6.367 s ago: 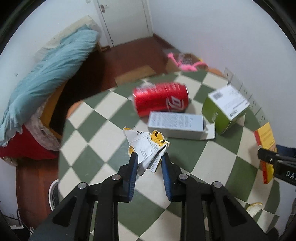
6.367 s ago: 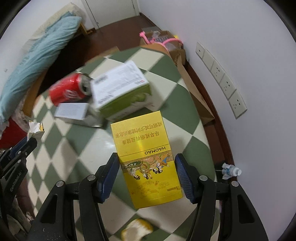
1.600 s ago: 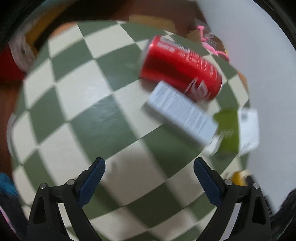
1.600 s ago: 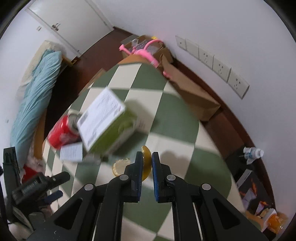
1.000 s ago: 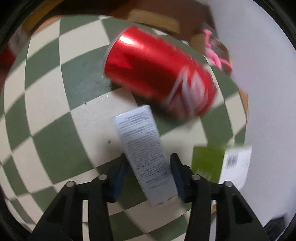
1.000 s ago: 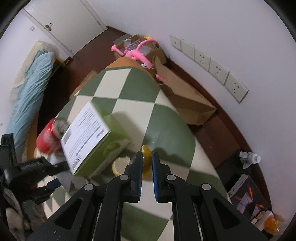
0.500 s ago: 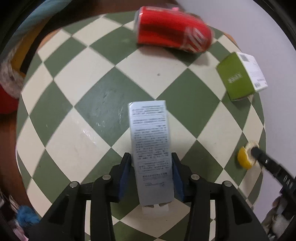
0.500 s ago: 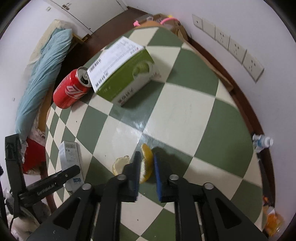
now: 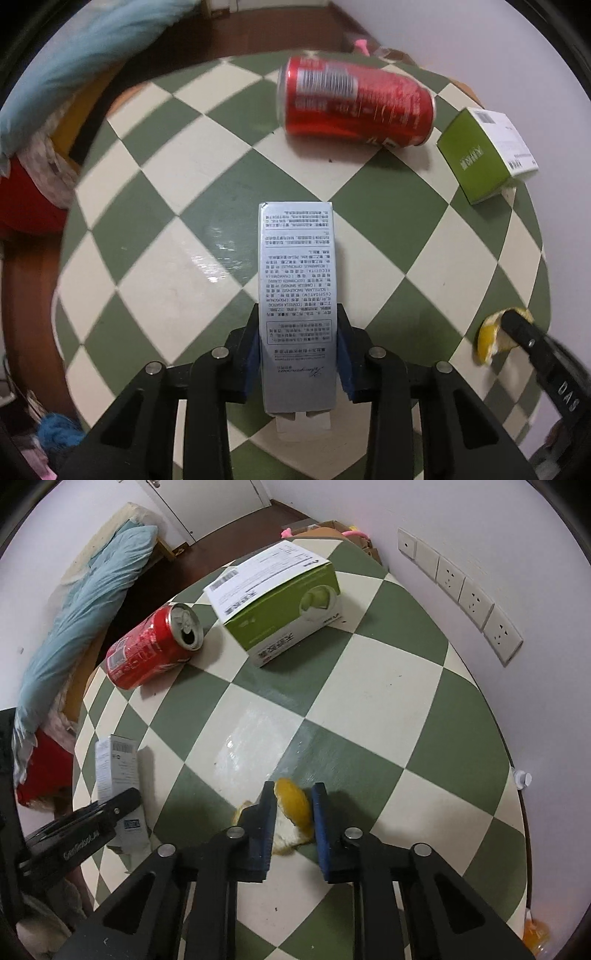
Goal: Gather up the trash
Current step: 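Grasp the yellow fruit peel with the right tool while the left tool grasps the white box, then carry the peel and white box over the white bin and open both tools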
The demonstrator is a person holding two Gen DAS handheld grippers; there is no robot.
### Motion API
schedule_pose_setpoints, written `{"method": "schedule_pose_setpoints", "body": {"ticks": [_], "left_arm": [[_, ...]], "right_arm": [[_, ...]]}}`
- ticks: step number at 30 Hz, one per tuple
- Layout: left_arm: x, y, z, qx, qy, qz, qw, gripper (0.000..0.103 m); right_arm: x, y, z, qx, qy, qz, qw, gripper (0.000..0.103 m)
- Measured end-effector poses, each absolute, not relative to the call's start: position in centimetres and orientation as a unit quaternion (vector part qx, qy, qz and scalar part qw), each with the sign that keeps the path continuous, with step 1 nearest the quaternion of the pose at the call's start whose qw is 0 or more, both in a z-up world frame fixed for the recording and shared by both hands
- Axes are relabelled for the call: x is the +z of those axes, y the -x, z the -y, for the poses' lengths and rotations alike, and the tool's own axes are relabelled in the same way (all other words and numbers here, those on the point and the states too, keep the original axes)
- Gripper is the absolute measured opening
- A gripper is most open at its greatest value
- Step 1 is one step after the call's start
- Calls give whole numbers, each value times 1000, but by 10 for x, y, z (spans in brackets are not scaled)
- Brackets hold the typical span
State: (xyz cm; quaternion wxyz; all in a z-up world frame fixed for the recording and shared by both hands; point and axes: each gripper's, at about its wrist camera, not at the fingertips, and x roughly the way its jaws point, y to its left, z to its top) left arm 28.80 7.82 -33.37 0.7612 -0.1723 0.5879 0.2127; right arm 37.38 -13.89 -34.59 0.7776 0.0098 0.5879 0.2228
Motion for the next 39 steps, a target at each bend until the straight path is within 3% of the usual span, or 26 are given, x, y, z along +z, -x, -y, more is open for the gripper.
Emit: {"method": "schedule_pose_setpoints", "body": {"ticks": [1,8,16,25,33,39], "left_arm": [[-330,-284,-75,215,162,-584,766,31],[-281,-248,-64,228,129,-543,798,31],[-209,-180,-100,245,146,-475,833,31],[-163,-104,-173,294,167,-429,838,31],[-174,-13,-266,364,211,-429,799,31],[-232,37,-334,388,269,-460,752,31]], "right_arm": [[-345,-372,138,225,-10,-587,777,9],[-315,-347,127,250,-8,-566,786,9],[-251,-306,92,309,-4,-528,791,9],[-201,-244,-2,406,10,-504,762,9],[-225,-166,-128,476,63,-522,705,9],[-286,-115,-223,491,135,-554,659,9]]}}
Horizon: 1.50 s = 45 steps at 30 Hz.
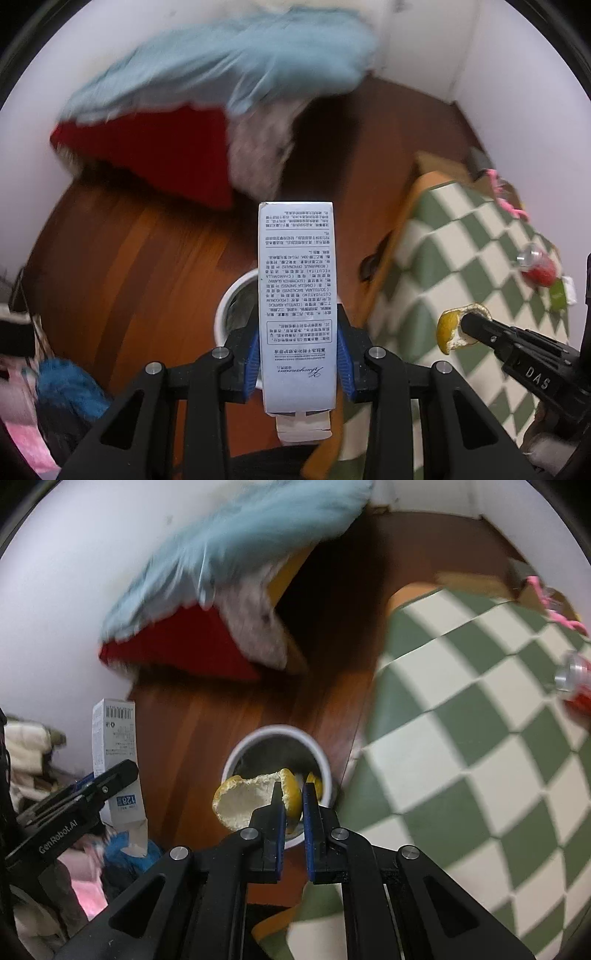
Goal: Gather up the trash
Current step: 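Carry the peel and white box over the white bin and open both tools, then move both open tools back over the checkered table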
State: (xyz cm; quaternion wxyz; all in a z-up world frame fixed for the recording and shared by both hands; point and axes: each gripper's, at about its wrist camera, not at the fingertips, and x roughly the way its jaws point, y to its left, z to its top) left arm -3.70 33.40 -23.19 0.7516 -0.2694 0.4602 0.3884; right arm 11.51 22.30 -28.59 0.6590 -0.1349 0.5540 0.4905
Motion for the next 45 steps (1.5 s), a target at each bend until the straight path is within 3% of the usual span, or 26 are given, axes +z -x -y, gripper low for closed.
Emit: {"method": "schedule_pose_setpoints", "body": {"ticks": [10,15,16,18,19,20,21,22,24,32,45], "left_arm": [[-367,66,-413,361,382,-516,676,34],[-402,68,-435,349,422,-522,653,38],[-405,68,-437,349,425,-522,652,46],[-406,71,-441,348,435,-516,651,71],[-405,73,-443,352,439,-512,649,90],[-403,75,-445,356,441,-510,647,95],[-402,78,-448,362,441,-509,645,95],[-400,81,-448,371,437,-509,642,95],[-394,89,-448,391,422,-508,641,95],[-359,114,-420,452,344,-517,640,95],[-290,134,-365,466,312,-482,673,95]], "right_arm": [[-416,-82,-328,450,237,-615,602,9],[-467,-82,-347,433,272,-632,582,9],[-473,-82,-350,430,277,-636,579,10],[-484,-82,-354,429,285,-642,568,10],[-486,-83,-359,427,289,-643,567,16],[-488,-84,-361,425,294,-642,566,23],[-488,-84,-362,425,294,-641,567,46],[-486,-84,-362,426,293,-640,568,77],[-481,-81,-363,431,295,-638,567,98],[-442,-61,-353,430,311,-621,577,102],[-349,-37,-295,456,279,-581,614,103]]}}
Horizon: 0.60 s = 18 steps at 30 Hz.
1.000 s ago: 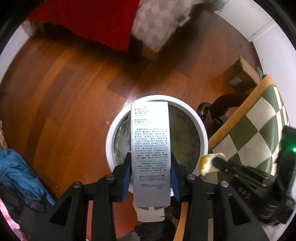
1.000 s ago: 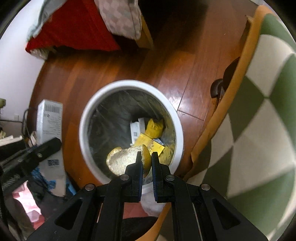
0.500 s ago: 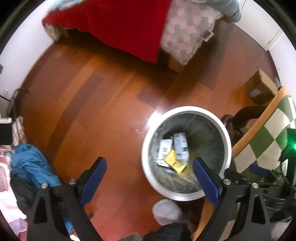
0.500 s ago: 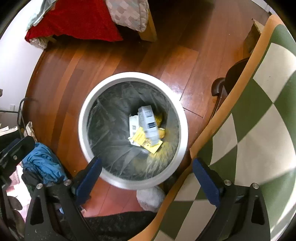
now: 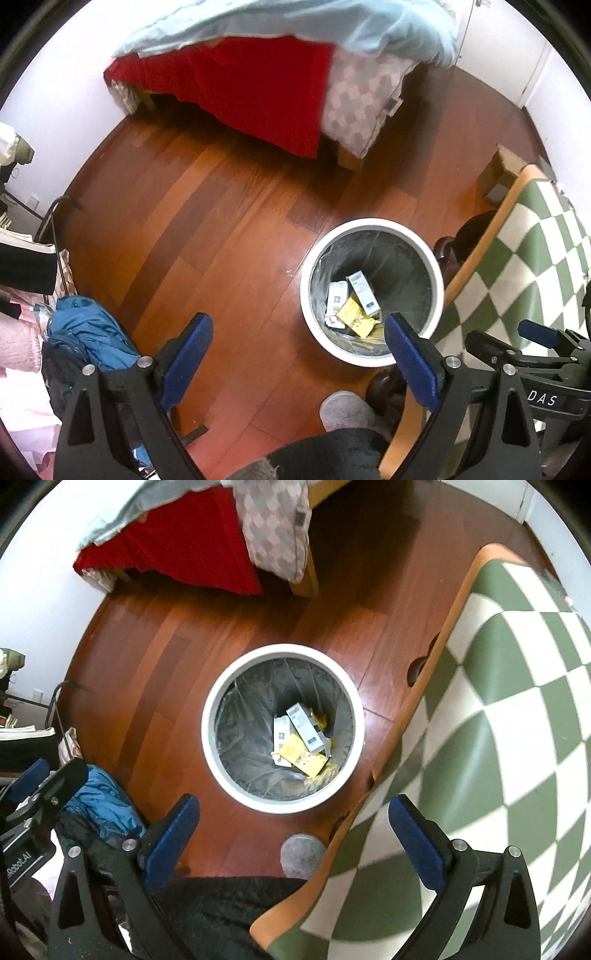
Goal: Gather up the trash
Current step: 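Move both open tools back over the checkered table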
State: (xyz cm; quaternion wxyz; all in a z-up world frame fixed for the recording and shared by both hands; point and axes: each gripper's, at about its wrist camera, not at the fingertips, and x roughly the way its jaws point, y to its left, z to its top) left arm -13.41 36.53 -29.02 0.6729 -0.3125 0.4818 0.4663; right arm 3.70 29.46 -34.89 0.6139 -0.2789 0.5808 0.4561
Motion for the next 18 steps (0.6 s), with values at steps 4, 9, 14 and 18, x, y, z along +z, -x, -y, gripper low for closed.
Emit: {"method": "schedule_pose_setpoints", "body": {"ticks": [4,9,14,18], "left_arm": [[-264,139,-346,465,308,-464,688,95],[-233,141,-322,465,295,-444,707,95],[-200,142,-295,465,280,-419,728,95],[-180,138,-277,469,267,-409,736,95]], "right_arm": [[-315,-34,-272,469,266,-564,626,103],[-271,-30,-240,486,246,-539,642,103],[-233,-28,-206,506,218,-524,649,103],[-214,-36,-177,515,188,-524,652,103]]}}
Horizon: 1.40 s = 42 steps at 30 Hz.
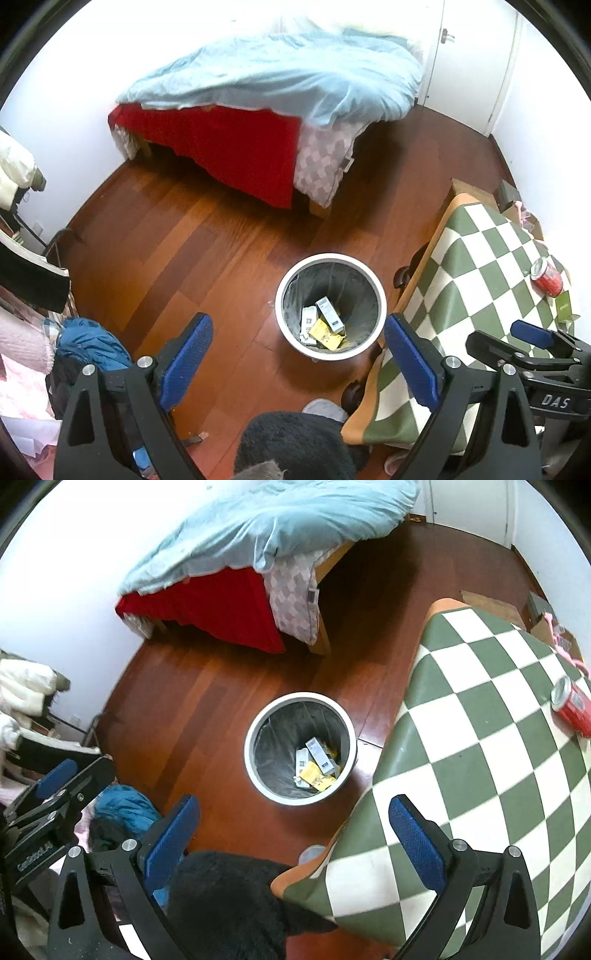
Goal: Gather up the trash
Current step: 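Move both open tools back over the checkered table, then grasp the green-and-white box with the right tool while the left tool grasps the red cola can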
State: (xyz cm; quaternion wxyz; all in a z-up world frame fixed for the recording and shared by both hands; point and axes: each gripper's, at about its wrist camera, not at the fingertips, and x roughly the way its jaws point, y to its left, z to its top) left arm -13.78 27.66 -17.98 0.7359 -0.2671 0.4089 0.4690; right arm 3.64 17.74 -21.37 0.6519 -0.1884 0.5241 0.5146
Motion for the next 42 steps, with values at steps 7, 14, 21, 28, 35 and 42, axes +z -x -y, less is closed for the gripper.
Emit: {"method": "schedule_pose_setpoints", "body": {"ticks": [7,14,21,28,35,42], "left_arm": [[-177,94,-248,459,252,-416,744,95],[-213,-11,-213,403,230,-449,764,95],[-272,-157,-177,312,216,-511,771,103],[-309,-262,-157,281,167,-538,777,103],[-315,-304,-156,274,130,-543,783,103],[-284,-333,-133,203,6,-534,820,103]], "right_arm": [[-208,-95,-111,485,126,-545,672,103],[-223,-210,-28,386,100,-562,725,103],[-251,-355,37,259,132,-573,766,103],[-288,-481,53,218,195,-603,742,103],[-328,-536,32,231,216,-638,702,103],[-345,-539,41,228,187,-655,696,94]]}}
